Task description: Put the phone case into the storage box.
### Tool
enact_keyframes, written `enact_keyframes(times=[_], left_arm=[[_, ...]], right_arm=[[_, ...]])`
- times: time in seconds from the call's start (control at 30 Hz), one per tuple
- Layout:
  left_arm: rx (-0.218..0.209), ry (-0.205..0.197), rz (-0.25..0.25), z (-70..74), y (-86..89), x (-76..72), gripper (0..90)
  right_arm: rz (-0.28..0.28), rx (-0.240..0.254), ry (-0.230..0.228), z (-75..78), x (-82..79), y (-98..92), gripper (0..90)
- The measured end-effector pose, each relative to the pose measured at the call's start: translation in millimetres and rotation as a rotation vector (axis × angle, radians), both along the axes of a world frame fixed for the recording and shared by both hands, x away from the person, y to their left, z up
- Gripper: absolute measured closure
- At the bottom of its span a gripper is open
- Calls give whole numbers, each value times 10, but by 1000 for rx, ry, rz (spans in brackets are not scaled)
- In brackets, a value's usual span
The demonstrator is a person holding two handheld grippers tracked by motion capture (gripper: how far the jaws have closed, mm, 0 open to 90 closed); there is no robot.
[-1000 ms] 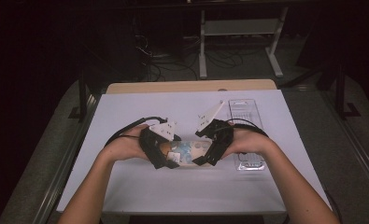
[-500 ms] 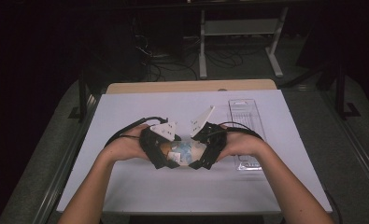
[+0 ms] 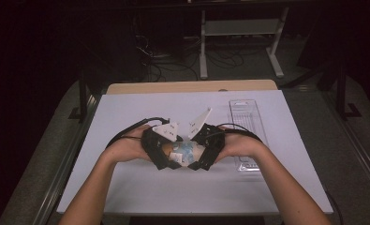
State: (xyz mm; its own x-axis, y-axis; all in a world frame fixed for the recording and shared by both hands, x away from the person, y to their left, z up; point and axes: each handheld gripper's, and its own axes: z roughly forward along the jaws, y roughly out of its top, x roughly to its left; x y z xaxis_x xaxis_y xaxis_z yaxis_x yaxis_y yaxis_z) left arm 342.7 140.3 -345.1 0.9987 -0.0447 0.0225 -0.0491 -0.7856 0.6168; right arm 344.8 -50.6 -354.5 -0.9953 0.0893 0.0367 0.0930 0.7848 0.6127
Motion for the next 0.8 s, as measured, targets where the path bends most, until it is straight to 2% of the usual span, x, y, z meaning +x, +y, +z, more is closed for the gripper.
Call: enact_keyframes(times=[0.13,0.27,0.47,0.8], left_arm=[[-8,1,5,1,-1,-1,112],[1,-4,1,2,-2,-2,112],[3,-2,4,-3,-7,-3,112],[13,-1,0,-42,-17,-6,111]], right_arm=[[6,-9,0,-12,-4,11,45],[10,-22,7,-35,-5,19,54],[18,-44,-16,-44,-16,24,72],[30,-50,-20,-77,-16,33,90]])
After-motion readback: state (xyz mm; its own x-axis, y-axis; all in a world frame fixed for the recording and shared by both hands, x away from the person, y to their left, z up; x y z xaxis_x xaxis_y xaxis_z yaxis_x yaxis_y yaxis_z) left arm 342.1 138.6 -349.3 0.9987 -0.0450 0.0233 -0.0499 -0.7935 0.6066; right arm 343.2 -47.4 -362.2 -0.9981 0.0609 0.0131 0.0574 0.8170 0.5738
